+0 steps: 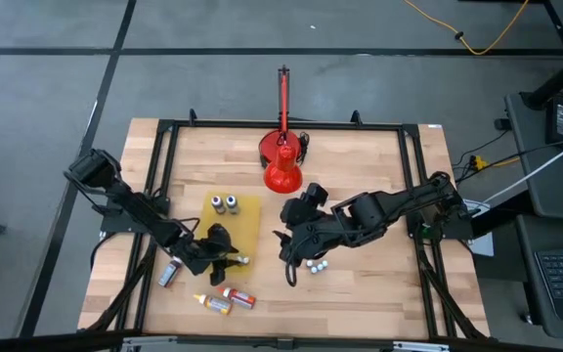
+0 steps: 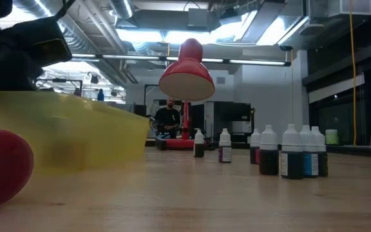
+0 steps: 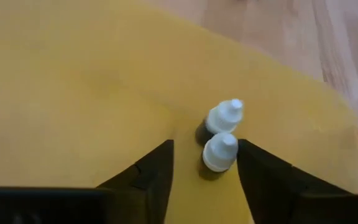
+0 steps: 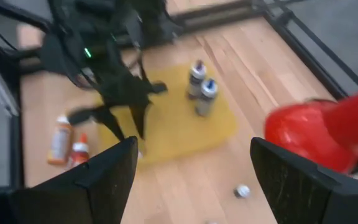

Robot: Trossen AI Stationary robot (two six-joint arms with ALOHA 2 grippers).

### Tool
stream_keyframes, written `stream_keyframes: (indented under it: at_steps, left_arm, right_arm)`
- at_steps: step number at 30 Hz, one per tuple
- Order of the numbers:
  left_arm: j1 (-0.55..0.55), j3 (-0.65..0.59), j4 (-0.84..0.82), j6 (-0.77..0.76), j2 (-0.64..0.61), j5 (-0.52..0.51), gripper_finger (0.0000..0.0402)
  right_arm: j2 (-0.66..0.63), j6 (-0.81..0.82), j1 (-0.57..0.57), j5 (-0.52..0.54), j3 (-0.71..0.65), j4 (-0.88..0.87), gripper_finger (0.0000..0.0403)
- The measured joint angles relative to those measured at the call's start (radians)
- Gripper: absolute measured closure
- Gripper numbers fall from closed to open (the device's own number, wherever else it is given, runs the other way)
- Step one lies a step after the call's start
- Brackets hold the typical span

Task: Pick & Place food coloring
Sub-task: Put the top small red food coloring bottle into the yellow bin, then put the small brown food coloring bottle into the yellow bin

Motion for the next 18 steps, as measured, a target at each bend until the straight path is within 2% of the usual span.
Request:
stream_keyframes:
  at_steps: [3, 8, 10, 14, 18]
  left_arm:
    - [0.008, -0.001, -0.031, 0.000, -0.055, 0.064, 0.0200]
    - [0.040, 0.000, -0.121, 0.000, -0.168, 0.109, 0.0145]
    - [0.053, 0.000, -0.141, 0.032, -0.218, 0.125, 0.0129]
    - [0.084, 0.000, -0.144, 0.088, -0.312, 0.138, 0.0116]
    - [0.122, 0.001, -0.152, 0.101, -0.406, 0.138, 0.0117]
  right_arm:
    - [0.000, 0.062, 0.001, 0.022, -0.001, -0.092, 0.0092]
    - [-0.001, 0.239, 0.042, 0.176, -0.040, -0.282, 0.0092]
    - [-0.006, 0.323, 0.056, 0.203, -0.068, -0.320, 0.0092]
    - [-0.021, 0.495, 0.085, 0.234, -0.172, -0.366, 0.0092]
    - [-0.074, 0.680, 0.117, 0.238, -0.353, -0.347, 0.0091]
